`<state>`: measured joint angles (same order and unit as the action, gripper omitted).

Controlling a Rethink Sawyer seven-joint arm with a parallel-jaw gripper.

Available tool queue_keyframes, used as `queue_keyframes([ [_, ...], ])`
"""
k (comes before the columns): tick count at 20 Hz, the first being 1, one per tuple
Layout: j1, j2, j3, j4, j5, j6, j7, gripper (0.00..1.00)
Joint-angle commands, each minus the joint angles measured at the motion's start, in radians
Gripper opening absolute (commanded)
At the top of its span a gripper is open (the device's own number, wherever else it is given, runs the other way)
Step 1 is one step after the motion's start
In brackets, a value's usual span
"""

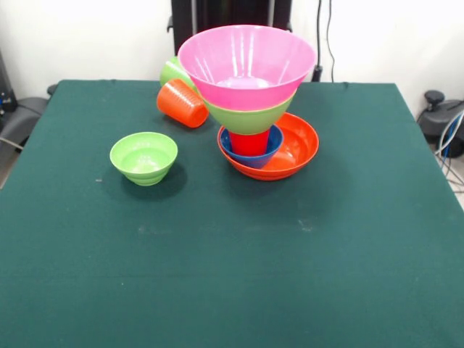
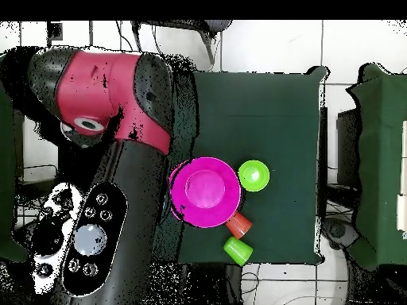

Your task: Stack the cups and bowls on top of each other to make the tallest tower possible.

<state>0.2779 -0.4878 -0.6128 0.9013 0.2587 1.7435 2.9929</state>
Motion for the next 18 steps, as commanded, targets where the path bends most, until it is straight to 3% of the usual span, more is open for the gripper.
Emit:
queue_keyframes([
  [1,-0.039,-0.115,0.057,-0.136,-0.095,0.167,-0.177,0.00],
  [4,-0.063,-0.132,0.072,-0.146,-0.126,0.171,-0.243,0.00],
  [7,-0.101,-0.161,0.074,-0.162,-0.214,0.171,-0.424,0.00],
  [11,-0.142,-0.227,0.089,-0.068,-0.312,0.031,-0.626,0.00],
  [13,-0.163,-0.261,0.108,0.000,-0.326,-0.055,-0.664,0.00],
  [18,-0.199,-0.297,0.140,0.096,-0.334,-0.155,-0.702,0.00],
])
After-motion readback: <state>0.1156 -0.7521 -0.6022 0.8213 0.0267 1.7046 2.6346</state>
